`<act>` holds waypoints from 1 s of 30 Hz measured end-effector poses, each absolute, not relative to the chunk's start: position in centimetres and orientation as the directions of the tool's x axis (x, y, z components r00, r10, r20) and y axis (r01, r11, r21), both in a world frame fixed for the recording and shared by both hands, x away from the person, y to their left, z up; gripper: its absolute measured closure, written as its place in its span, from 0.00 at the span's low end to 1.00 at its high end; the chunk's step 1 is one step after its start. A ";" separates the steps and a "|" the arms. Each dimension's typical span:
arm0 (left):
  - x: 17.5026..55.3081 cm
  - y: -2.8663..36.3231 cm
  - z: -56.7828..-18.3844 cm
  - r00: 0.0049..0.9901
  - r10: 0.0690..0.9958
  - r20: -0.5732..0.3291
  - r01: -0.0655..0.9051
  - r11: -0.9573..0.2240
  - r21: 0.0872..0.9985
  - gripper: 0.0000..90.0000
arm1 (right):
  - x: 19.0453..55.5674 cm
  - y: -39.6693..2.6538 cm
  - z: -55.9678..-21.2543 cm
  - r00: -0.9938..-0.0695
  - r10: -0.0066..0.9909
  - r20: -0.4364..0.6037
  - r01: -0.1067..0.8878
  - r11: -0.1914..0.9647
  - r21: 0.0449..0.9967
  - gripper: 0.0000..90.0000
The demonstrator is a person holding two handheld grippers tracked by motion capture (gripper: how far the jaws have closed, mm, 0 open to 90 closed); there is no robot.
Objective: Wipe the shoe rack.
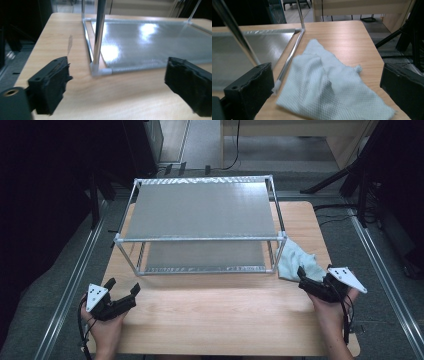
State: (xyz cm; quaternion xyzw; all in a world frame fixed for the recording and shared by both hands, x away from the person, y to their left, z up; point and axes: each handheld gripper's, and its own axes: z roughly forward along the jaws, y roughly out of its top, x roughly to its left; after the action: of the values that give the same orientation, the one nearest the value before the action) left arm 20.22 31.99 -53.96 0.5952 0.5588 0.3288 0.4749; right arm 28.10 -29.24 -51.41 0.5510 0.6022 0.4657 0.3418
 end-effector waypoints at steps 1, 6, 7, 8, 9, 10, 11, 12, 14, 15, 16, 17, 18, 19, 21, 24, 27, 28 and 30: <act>19.9 32.1 -53.9 0.159 0.976 -0.151 0.362 0.085 0.928 0.00 | 27.7 -29.5 -51.6 -0.163 0.982 0.096 0.344 -0.035 0.938 0.00; 18.2 32.2 -54.1 0.156 0.978 -0.138 0.351 0.076 0.933 0.00 | 25.7 -30.5 -52.5 -0.165 0.985 0.059 0.333 -0.001 0.943 0.00; 17.8 32.2 -54.1 0.157 0.980 -0.124 0.352 0.062 0.934 0.00 | 25.3 -30.6 -52.7 -0.166 0.985 0.047 0.331 0.011 0.944 0.00; 17.4 32.2 -54.2 0.159 0.981 -0.114 0.350 0.052 0.935 0.00 | 24.9 -30.7 -53.0 -0.169 0.985 0.043 0.329 0.015 0.944 0.00; 17.1 32.3 -54.2 0.160 0.982 -0.104 0.349 0.042 0.936 0.00 | 24.5 -30.9 -53.1 -0.170 0.984 0.048 0.328 0.011 0.944 0.00; 16.7 32.4 -54.3 0.157 0.982 -0.107 0.350 0.046 0.936 0.00 | 24.2 -31.2 -53.2 -0.166 0.984 0.057 0.330 0.001 0.944 0.00; 16.4 32.5 -54.4 0.149 0.982 -0.118 0.352 0.059 0.934 0.00 | 23.9 -31.5 -53.3 -0.163 0.984 0.066 0.330 -0.009 0.944 0.00; 16.2 32.7 -54.5 0.141 0.981 -0.133 0.359 0.074 0.930 0.00 | 23.6 -31.8 -53.3 -0.153 0.986 0.065 0.330 -0.011 0.944 0.00; 15.7 32.9 -54.7 0.140 0.976 -0.168 0.369 0.106 0.923 0.00 | 23.0 -32.4 -53.5 -0.145 0.988 0.061 0.323 -0.011 0.946 0.00; 15.4 33.0 -54.8 0.141 0.974 -0.178 0.370 0.115 0.922 0.00 | 22.8 -32.8 -53.7 -0.143 0.987 0.073 0.322 -0.024 0.946 0.00; 15.1 32.9 -54.9 0.140 0.973 -0.181 0.368 0.119 0.922 0.00 | 22.6 -33.1 -53.9 -0.142 0.986 0.091 0.324 -0.041 0.945 0.00; 14.9 32.9 -54.9 0.141 0.973 -0.182 0.361 0.120 0.925 0.00 | 22.3 -33.4 -54.1 -0.135 0.984 0.116 0.330 -0.066 0.942 0.00; 14.8 32.8 -54.9 0.141 0.973 -0.184 0.360 0.123 0.925 0.00 | 22.2 -33.7 -54.2 -0.127 0.982 0.138 0.330 -0.089 0.940 0.00; 14.8 32.7 -54.8 0.142 0.974 -0.179 0.357 0.118 0.926 0.00 | 22.0 -33.8 -54.1 -0.119 0.981 0.156 0.325 -0.110 0.939 0.00; 14.8 32.7 -54.8 0.147 0.976 -0.164 0.352 0.103 0.930 0.00 | 22.0 -33.8 -54.2 -0.119 0.982 0.149 0.323 -0.104 0.941 0.00; 15.1 32.4 -54.8 0.152 0.978 -0.146 0.343 0.086 0.935 0.00 | 22.1 -33.3 -54.3 -0.124 0.986 0.114 0.319 -0.069 0.945 0.00; 15.3 32.2 -54.7 0.161 0.979 -0.124 0.339 0.063 0.939 0.00 | 22.1 -33.0 -54.3 -0.126 0.988 0.091 0.316 -0.047 0.947 0.00; 15.3 32.2 -54.7 0.163 0.979 -0.125 0.337 0.064 0.939 0.00 | 22.1 -33.0 -54.3 -0.124 0.988 0.092 0.315 -0.048 0.948 0.00; 15.4 32.1 -54.7 0.164 0.979 -0.122 0.334 0.061 0.941 0.00 | 22.1 -33.2 -54.3 -0.116 0.988 0.105 0.321 -0.062 0.945 0.00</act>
State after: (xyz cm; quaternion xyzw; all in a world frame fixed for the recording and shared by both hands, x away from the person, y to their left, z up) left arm 15.37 32.13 -54.67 0.5958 0.5509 0.3383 0.4765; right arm 22.09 -33.19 -54.32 0.5604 0.5839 0.4660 0.3576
